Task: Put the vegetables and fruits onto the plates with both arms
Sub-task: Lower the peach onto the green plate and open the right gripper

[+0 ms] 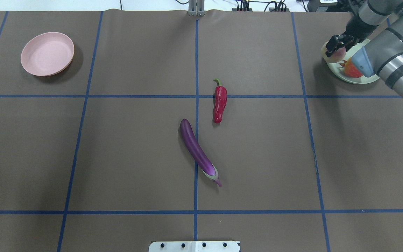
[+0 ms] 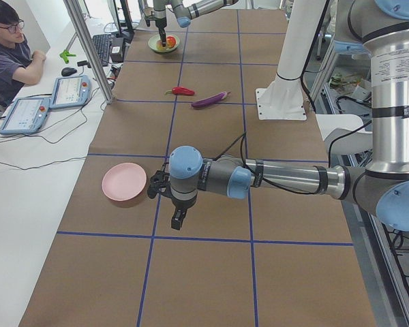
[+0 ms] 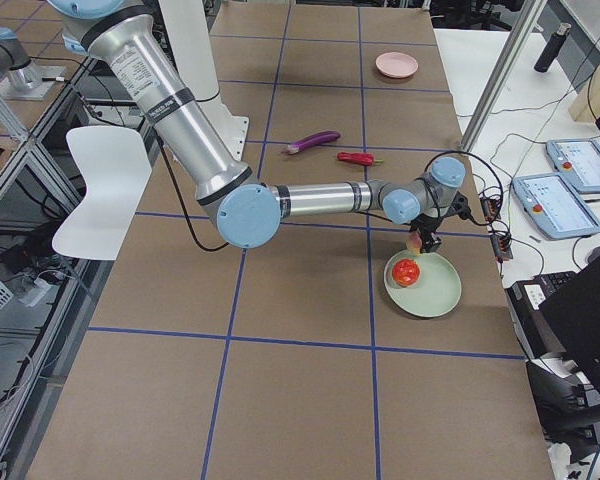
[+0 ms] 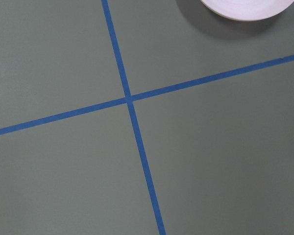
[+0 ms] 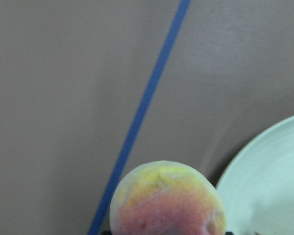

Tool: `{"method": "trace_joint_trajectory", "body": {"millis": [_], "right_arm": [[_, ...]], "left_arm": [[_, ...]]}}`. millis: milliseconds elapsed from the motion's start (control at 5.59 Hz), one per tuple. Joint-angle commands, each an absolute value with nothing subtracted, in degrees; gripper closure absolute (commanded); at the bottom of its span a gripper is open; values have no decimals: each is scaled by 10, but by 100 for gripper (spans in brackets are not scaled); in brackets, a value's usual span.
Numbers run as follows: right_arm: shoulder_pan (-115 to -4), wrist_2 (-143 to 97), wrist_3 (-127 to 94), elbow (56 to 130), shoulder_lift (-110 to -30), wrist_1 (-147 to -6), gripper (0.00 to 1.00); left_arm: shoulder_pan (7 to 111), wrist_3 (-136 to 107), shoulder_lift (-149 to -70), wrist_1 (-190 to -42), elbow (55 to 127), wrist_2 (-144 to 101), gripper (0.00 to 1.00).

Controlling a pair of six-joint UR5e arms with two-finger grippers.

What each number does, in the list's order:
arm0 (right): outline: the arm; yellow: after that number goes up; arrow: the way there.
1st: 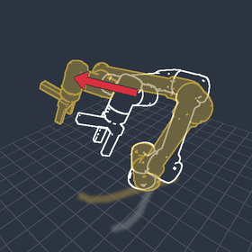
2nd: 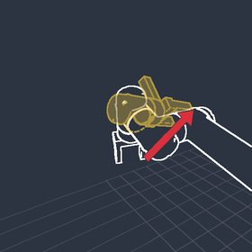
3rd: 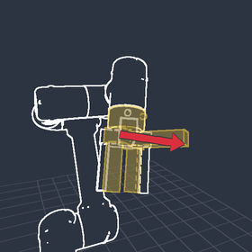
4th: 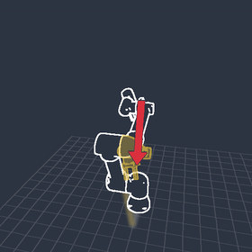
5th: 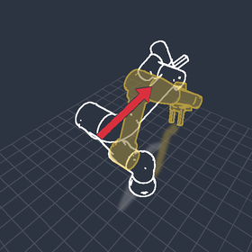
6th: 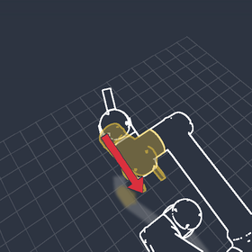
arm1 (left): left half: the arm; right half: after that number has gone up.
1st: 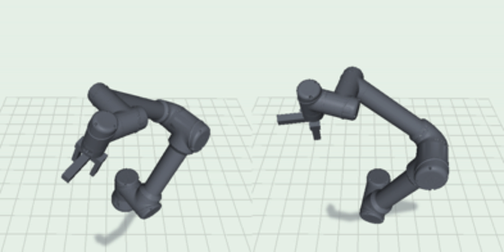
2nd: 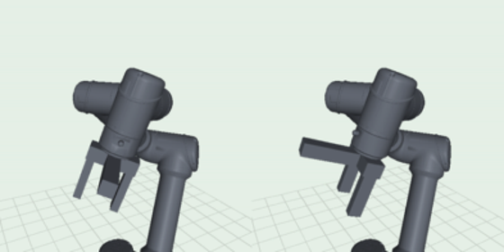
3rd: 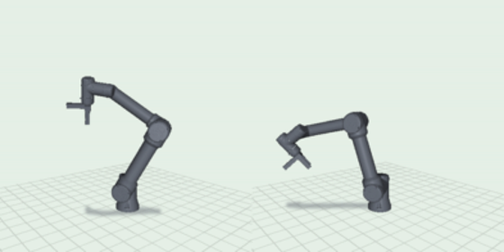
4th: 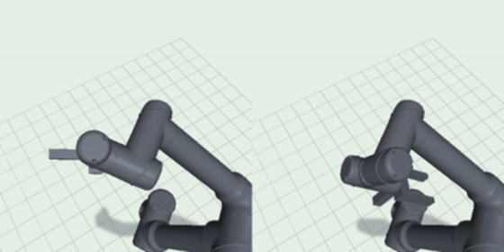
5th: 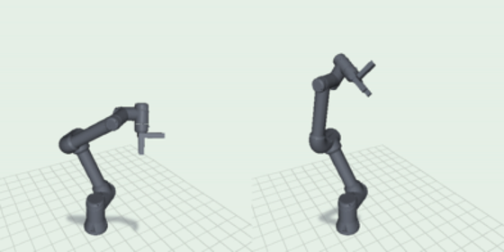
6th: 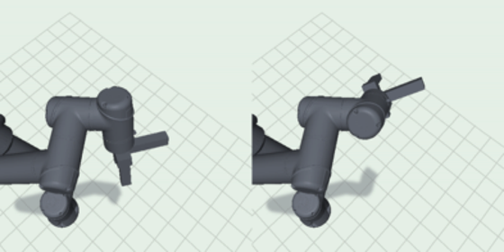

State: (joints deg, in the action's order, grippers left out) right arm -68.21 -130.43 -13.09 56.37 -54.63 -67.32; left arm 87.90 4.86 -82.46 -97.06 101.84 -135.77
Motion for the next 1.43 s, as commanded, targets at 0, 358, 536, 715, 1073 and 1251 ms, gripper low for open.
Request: {"method": "trace_joint_trajectory", "body": {"millis": [0, 358, 536, 715, 1073, 1251], "right_arm": [[-705, -1298, -106, 538, -546, -669, 100], [-702, -1288, -119, 539, -545, -667, 1], [-702, -1293, -172, 552, -544, -666, 0], [-688, -1292, -244, 586, -548, -665, 0], [-666, -1291, -299, 653, -577, -664, 0], [-663, -1292, -306, 664, -581, -664, 0]], "left_arm": [[878, 49, -824, -970, 1019, -1358, 0], [879, 50, -824, -970, 1019, -1358, 0], [878, 46, -830, -975, 1024, -1357, 0], [876, 42, -846, -995, 1027, -1357, 0], [822, -137, -920, -993, 1027, -1349, 0], [797, -158, -940, -994, 1027, -1351, 0]]}}
